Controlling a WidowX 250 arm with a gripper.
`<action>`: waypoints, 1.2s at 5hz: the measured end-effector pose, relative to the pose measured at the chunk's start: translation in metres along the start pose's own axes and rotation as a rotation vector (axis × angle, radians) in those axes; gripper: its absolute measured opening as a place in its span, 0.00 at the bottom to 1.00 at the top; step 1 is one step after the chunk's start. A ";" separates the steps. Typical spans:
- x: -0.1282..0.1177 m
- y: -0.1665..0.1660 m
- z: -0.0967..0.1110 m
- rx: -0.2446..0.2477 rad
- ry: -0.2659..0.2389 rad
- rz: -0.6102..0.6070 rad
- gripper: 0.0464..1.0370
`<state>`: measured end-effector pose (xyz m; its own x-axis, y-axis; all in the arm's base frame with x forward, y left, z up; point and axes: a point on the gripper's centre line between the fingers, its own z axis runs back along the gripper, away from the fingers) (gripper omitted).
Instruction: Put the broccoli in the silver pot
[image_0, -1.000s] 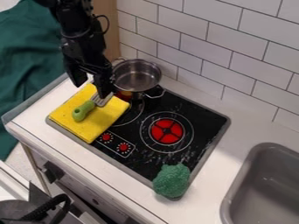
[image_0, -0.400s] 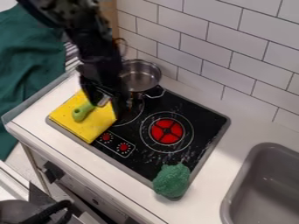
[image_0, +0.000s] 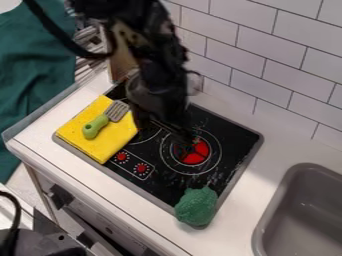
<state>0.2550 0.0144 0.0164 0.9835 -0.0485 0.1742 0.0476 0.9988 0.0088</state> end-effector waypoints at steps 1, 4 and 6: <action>0.002 -0.022 -0.005 -0.008 -0.015 0.047 0.97; -0.039 -0.053 -0.025 -0.071 0.005 0.185 0.97; -0.041 -0.064 -0.019 -0.099 -0.031 0.177 0.97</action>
<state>0.2150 -0.0475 -0.0104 0.9723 0.1298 0.1942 -0.1076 0.9868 -0.1208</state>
